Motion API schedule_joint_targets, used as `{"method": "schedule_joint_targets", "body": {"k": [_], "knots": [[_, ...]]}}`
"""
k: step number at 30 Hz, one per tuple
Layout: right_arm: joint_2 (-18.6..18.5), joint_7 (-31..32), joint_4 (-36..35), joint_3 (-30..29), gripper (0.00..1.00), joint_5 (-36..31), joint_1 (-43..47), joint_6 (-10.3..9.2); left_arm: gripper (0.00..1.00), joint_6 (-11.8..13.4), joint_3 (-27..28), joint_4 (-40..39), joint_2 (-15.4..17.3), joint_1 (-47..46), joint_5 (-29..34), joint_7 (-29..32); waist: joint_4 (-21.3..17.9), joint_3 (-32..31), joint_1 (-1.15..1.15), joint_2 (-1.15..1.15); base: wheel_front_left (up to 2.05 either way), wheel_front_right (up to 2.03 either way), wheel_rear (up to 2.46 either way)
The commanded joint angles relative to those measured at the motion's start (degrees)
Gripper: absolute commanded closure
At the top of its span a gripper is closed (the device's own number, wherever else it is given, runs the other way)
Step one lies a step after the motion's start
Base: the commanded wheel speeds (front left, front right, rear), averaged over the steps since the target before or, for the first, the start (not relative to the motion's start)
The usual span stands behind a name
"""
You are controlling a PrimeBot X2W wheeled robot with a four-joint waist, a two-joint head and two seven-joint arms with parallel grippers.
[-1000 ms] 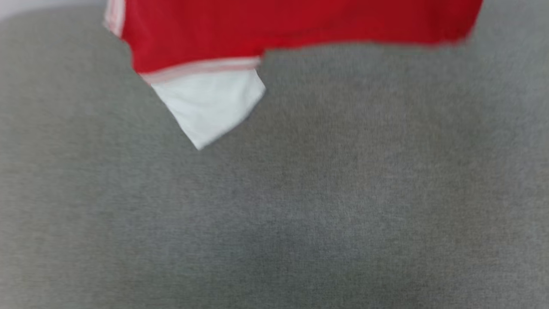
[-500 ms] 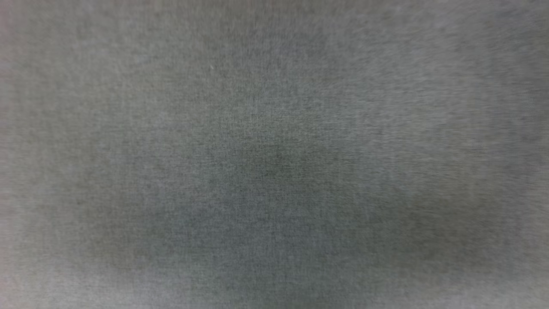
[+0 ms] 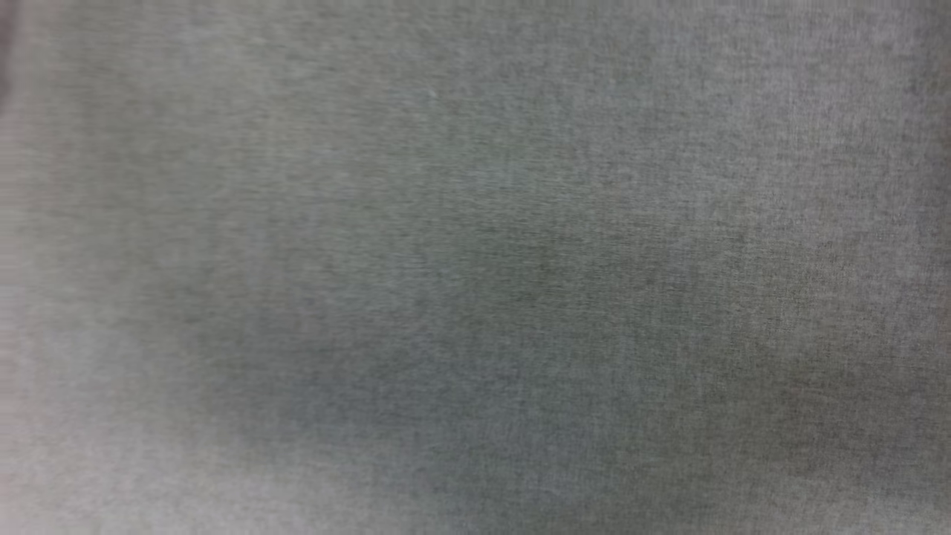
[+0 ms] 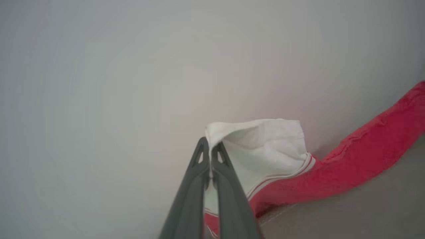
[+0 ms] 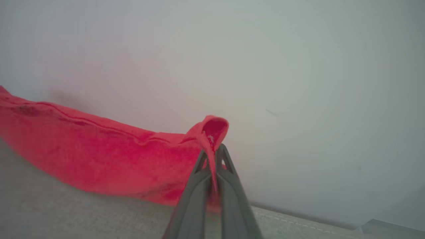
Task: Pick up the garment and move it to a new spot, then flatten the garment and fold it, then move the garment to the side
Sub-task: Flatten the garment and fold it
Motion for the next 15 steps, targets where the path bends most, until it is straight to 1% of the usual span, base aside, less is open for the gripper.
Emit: {"method": "schedule_joint_targets", "body": {"k": [1,2,8,13,15], "knots": [[-0.5,0.0,0.2,0.9,1.0,1.5,2.0,-0.06,1.0,-0.2,-2.2,-1.8,-0.2,2.9,-2.2,1.7,2.5,-5.5,0.0,0.0,0.0,0.0,0.0],[-1.0,0.0,0.2,1.4,1.0,2.4,3.3,-0.06,1.0,-0.2,-4.0,-3.3,0.1,4.6,-3.5,2.9,2.9,-6.7,0.0,0.0,0.0,0.0,0.0],[-3.4,1.3,-3.1,6.5,1.0,9.7,12.9,-0.06,1.0,-0.2,-12.6,-14.1,5.9,14.7,-12.5,9.7,3.7,-13.6,0.0,0.0,0.0,0.0,0.0],[-6.6,4.0,-9.8,10.7,1.0,17.5,23.6,-0.06,1.0,-0.2,-16.6,-22.7,11.8,23.8,-18.0,14.3,3.1,-19.3,0.0,0.0,0.0,0.0,0.0],[-8.6,5.1,-12.9,11.9,1.0,20.2,28.3,-0.06,1.0,0.4,-17.6,-25.9,13.9,28.0,-19.4,15.7,2.7,-21.5,0.0,0.0,0.0,0.0,0.0]]}}
